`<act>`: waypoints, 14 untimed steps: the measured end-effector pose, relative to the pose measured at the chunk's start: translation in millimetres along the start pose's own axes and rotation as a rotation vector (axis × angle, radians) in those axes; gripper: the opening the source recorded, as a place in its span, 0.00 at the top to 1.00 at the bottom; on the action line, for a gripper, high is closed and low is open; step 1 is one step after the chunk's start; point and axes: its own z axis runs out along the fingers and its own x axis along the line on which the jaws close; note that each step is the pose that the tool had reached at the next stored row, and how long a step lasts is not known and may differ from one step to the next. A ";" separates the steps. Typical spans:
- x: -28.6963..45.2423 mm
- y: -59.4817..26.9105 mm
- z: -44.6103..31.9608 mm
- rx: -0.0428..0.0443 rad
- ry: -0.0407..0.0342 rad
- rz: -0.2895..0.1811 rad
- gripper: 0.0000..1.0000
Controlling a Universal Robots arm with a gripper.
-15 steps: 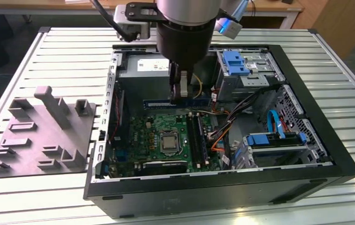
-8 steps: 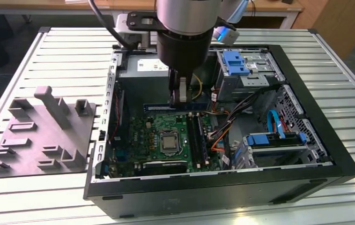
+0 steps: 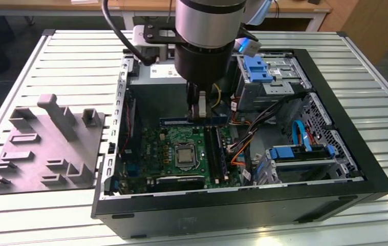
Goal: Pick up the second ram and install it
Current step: 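Pick up the second ram and move it above second insertion slot, then insert the second ram into the second slot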
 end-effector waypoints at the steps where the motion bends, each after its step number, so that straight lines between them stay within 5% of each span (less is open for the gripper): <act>1: 0.0 -0.5 1.0 0.0000 0.0000 -0.001 0.89; 14: 0.1 -1.3 2.8 -0.0001 0.0002 -0.004 0.89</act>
